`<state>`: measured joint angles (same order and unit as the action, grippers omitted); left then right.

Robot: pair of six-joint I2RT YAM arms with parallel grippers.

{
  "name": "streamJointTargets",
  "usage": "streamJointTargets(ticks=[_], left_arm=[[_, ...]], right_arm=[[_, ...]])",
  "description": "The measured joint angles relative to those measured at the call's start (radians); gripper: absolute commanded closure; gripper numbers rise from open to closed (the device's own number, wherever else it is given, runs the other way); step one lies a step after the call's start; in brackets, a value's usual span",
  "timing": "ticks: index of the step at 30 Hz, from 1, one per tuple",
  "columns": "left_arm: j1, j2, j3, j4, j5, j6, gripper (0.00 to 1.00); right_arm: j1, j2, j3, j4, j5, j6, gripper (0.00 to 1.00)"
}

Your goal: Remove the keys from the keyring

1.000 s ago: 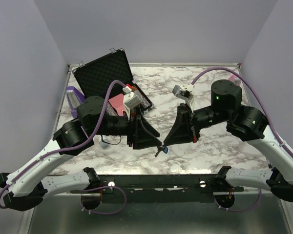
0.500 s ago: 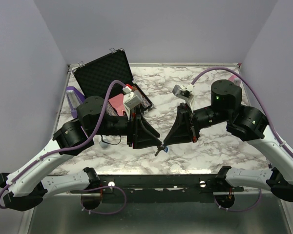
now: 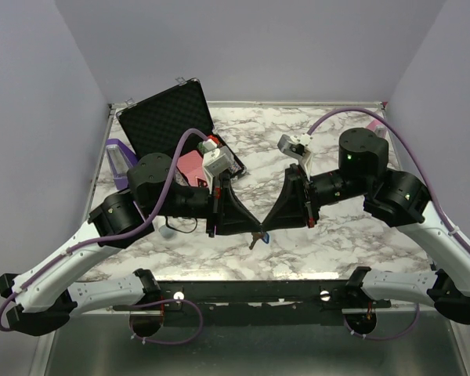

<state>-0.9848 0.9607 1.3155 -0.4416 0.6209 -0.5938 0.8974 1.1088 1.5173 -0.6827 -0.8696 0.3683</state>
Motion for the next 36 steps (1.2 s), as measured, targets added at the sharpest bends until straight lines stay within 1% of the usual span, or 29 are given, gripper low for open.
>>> streamJointTargets(ticks=[1, 2, 5, 7, 9, 10, 11, 13, 17, 19, 24, 29, 32, 36], left_arm=[[-0.002, 0.000, 0.002, 0.001, 0.002, -0.001, 0.99], [-0.003, 0.001, 0.003, 0.001, 0.002, 0.000, 1.00], [-0.005, 0.004, 0.007, -0.002, 0.004, 0.002, 1.00], [-0.006, 0.007, 0.009, -0.002, 0.004, 0.002, 1.00], [-0.009, 0.007, 0.011, -0.001, 0.003, 0.002, 1.00], [-0.011, 0.007, 0.011, -0.002, 0.000, 0.003, 1.00], [-0.011, 0.006, 0.012, -0.001, -0.003, 0.004, 1.00], [-0.012, 0.005, 0.012, -0.003, -0.010, 0.005, 1.00], [-0.012, -0.005, 0.012, -0.006, -0.036, 0.007, 1.00], [-0.012, -0.016, 0.012, -0.006, -0.045, 0.007, 1.00], [-0.012, -0.046, 0.012, 0.005, -0.063, 0.006, 1.00], [-0.012, -0.077, -0.016, 0.069, -0.071, -0.008, 1.00], [-0.012, -0.090, -0.043, 0.113, -0.080, -0.025, 1.00], [-0.012, -0.093, -0.071, 0.174, -0.104, -0.053, 1.00]], right_arm=[[0.000, 0.000, 0.000, 0.000, 0.004, 0.000, 0.99], [0.000, -0.001, -0.001, 0.001, 0.006, 0.000, 0.99], [0.000, -0.007, -0.006, 0.001, 0.013, 0.002, 0.99], [0.000, -0.013, -0.009, 0.002, 0.020, 0.005, 0.88], [0.000, -0.017, -0.010, 0.005, 0.026, 0.010, 0.78], [0.000, -0.019, -0.010, 0.008, 0.027, 0.016, 0.68], [0.000, -0.021, -0.010, 0.010, 0.031, 0.018, 0.60], [0.000, -0.027, -0.010, 0.015, 0.041, 0.023, 0.49], [0.000, -0.046, -0.006, 0.032, 0.065, 0.029, 0.32], [0.000, -0.056, -0.002, 0.039, 0.081, 0.032, 0.31], [0.000, -0.086, -0.002, 0.055, 0.159, 0.044, 0.31], [0.000, -0.133, -0.041, 0.127, 0.240, 0.094, 0.37], [0.000, -0.156, -0.084, 0.179, 0.254, 0.130, 0.41], [0.000, -0.157, -0.130, 0.241, 0.253, 0.172, 0.42]])
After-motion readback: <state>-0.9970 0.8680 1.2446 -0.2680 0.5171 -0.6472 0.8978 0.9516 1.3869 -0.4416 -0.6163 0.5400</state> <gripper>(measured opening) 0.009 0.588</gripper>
